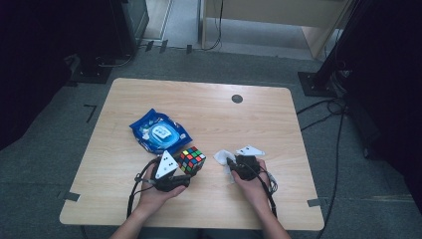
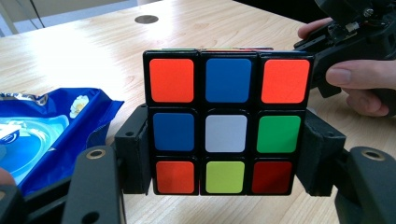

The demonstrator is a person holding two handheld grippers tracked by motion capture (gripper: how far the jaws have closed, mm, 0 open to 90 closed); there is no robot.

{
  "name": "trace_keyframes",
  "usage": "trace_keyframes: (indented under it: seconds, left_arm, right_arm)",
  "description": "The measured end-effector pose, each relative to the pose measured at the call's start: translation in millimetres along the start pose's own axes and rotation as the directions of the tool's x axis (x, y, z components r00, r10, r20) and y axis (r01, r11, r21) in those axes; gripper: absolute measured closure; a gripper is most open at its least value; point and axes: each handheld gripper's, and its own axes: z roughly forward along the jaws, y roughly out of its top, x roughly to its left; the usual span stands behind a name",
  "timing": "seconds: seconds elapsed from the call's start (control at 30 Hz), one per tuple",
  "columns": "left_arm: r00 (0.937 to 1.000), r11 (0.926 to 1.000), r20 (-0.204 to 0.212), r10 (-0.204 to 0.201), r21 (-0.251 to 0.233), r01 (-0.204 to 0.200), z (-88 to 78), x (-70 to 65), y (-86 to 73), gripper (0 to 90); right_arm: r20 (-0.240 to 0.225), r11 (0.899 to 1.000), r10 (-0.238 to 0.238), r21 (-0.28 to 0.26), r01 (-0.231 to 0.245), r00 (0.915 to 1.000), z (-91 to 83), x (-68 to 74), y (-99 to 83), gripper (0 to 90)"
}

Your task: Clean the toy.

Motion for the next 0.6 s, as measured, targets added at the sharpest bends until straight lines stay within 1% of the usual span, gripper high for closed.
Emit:
trace_keyframes:
  seconds: [0.03, 0.1, 0.13, 0.17, 0.2, 0.23, 0.3, 0.37, 0.43, 0.47, 0.5, 0.53, 0.57, 0.6]
  left_arm:
    - [1.0, 1.0, 0.001, 0.0, 0.0, 0.0, 0.3, -0.2, 0.0, 34.2]
    - [1.0, 1.0, 0.002, 0.003, 0.001, -0.003, 0.9, -1.0, -0.2, 34.2]
    - [1.0, 1.0, 0.005, 0.005, 0.0, -0.005, 1.2, -1.5, -0.4, 34.2]
    - [1.0, 1.0, 0.005, 0.007, 0.0, -0.007, 1.4, -1.9, -0.5, 34.2]
    - [0.9999, 0.9999, 0.007, 0.01, 0.001, -0.01, 1.6, -2.6, -0.6, 34.2]
    - [0.9999, 1.0, 0.011, 0.01, -0.001, -0.01, 2.1, -3.3, -0.8, 34.2]
    - [0.9997, 0.9999, 0.017, 0.016, 0.002, -0.016, 3.5, -5.4, -1.3, 34.2]
    - [0.9993, 0.9996, 0.028, 0.027, 0.001, -0.027, 5.0, -9.3, -1.8, 34.2]
    - [0.9982, 0.9991, 0.042, 0.043, 0.0, -0.043, 5.7, -14.4, -1.6, 34.2]
    - [0.9973, 0.9986, 0.051, 0.052, -0.002, -0.052, 5.9, -17.0, -1.2, 34.2]
    - [0.9963, 0.998, 0.058, 0.064, -0.006, -0.063, 5.9, -19.7, -0.9, 34.2]
    - [0.9953, 0.9971, 0.061, 0.075, -0.012, -0.075, 5.6, -22.3, -0.3, 34.2]
    - [0.9946, 0.9965, 0.063, 0.082, -0.021, -0.081, 4.9, -24.7, 0.4, 34.2]
    - [0.9937, 0.9956, 0.067, 0.09, -0.032, -0.088, 3.5, -26.6, 1.2, 34.2]
  right_arm:
    - [0.001, 1.0, -0.004, -0.002, 0.004, 1.0, -0.7, -0.8, -0.5, 82.7]
    - [-0.023, 1.0, 0.003, -0.026, -0.003, 0.9997, -4.3, -1.2, -0.3, 86.2]
    - [-0.05, 0.999, 0.017, -0.049, -0.02, 0.9986, -8.0, -0.4, 1.2, 86.6]
    - [-0.093, 0.995, 0.025, -0.096, -0.034, 0.9954, -15.0, 1.0, 4.3, 86.8]
    - [-0.119, 0.992, 0.034, -0.12, -0.049, 0.9922, -20.5, 3.4, 6.8, 86.8]
    - [-0.159, 0.985, 0.036, -0.158, -0.061, 0.9867, -28.5, 7.2, 10.7, 86.8]
    - [-0.242, 0.971, 0.023, -0.225, -0.079, 0.9701, -46.8, 19.4, 19.7, 86.8]
    - [-0.307, 0.956, -0.018, -0.283, -0.074, 0.9514, -64.9, 36.4, 29.2, 86.8]
    - [-0.355, 0.94, -0.073, -0.337, -0.055, 0.9322, -80.3, 55.4, 36.6, 86.7]
    - [-0.379, 0.933, -0.102, -0.358, -0.044, 0.9199, -85.7, 64.2, 39.1, 86.6]
    - [-0.4, 0.928, -0.129, -0.372, -0.032, 0.9075, -89.5, 71.9, 40.8, 86.4]
    - [-0.412, 0.925, -0.149, -0.378, -0.02, 0.8991, -91.6, 78.8, 41.5, 86.2]
    - [-0.406, 0.924, -0.168, -0.382, 0.001, 0.8985, -91.9, 84.1, 41.5, 86.1]
    - [-0.395, 0.924, -0.183, -0.381, 0.021, 0.9004, -90.4, 87.6, 40.9, 85.9]
